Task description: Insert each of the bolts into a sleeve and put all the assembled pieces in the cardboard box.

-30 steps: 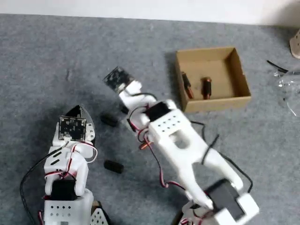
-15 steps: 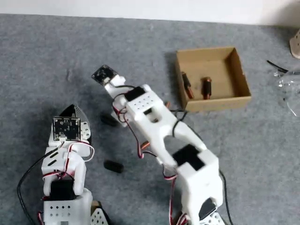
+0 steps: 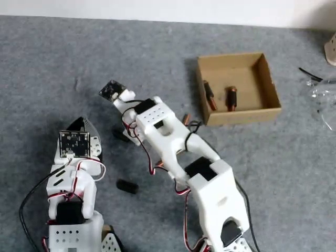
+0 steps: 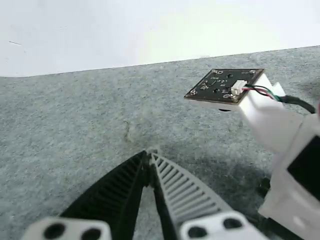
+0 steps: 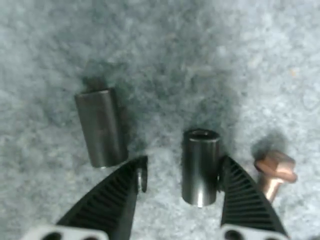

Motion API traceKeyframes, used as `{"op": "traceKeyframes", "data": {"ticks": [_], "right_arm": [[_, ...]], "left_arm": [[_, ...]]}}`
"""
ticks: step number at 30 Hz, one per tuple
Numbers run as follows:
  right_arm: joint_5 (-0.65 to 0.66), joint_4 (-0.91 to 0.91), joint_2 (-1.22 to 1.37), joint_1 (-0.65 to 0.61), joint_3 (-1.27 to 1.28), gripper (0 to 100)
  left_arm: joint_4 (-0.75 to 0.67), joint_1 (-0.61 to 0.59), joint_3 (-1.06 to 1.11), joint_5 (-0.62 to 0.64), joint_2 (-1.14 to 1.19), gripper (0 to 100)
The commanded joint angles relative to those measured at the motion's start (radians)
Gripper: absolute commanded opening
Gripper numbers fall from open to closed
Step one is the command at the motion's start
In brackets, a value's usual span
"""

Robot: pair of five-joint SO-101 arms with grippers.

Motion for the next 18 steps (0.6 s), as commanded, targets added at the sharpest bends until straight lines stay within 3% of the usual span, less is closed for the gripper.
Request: {"op": "traceKeyframes", "data": {"ticks": [1, 4, 8, 18], "right_arm": [[0.018, 0.01, -0.001, 0.004, -0.021, 20.2], [0.014, 0.01, -0.001, 0.019, -0.021, 17.9], [0.017, 0.01, -0.001, 0.053, -0.018, 0.0], [0.017, 0.119, -0.024, 0.091, -0.025, 0.5]], "left_arm": [[-0.023, -0.005, 0.008, 0.006, -0.013, 1], [-0.023, -0.004, 0.008, 0.006, -0.013, 1], [-0.023, -0.004, 0.01, 0.006, -0.013, 1], [-0.023, -0.004, 0.01, 0.006, -0.013, 1]]}}
